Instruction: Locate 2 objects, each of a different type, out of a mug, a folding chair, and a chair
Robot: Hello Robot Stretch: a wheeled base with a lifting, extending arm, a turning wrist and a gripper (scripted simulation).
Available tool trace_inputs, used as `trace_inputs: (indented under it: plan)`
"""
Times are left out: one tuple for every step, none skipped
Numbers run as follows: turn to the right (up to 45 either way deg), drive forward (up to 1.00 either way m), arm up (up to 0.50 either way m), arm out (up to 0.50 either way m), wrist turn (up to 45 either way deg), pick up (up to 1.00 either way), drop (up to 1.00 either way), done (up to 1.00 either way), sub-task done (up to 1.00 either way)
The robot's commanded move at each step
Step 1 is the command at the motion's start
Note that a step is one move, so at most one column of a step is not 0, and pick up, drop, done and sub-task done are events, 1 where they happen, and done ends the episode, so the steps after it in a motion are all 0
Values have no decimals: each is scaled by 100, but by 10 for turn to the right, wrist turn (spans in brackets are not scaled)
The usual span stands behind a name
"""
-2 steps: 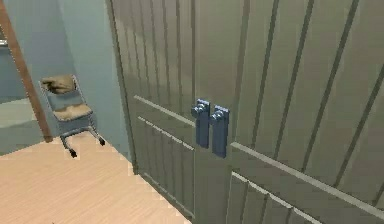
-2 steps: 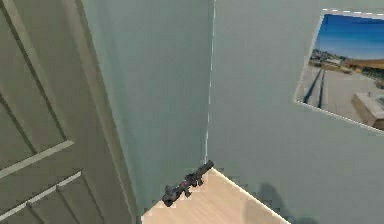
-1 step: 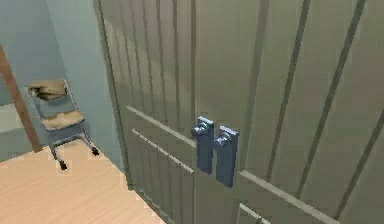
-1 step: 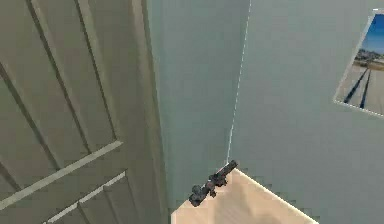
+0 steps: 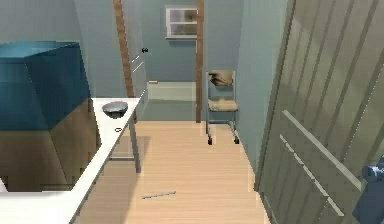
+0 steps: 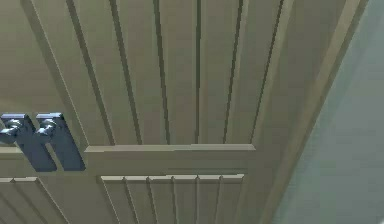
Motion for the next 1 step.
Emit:
trace_inputs:
  plan:
    - [-30, 0, 0, 0, 0, 0, 0, 0, 0]
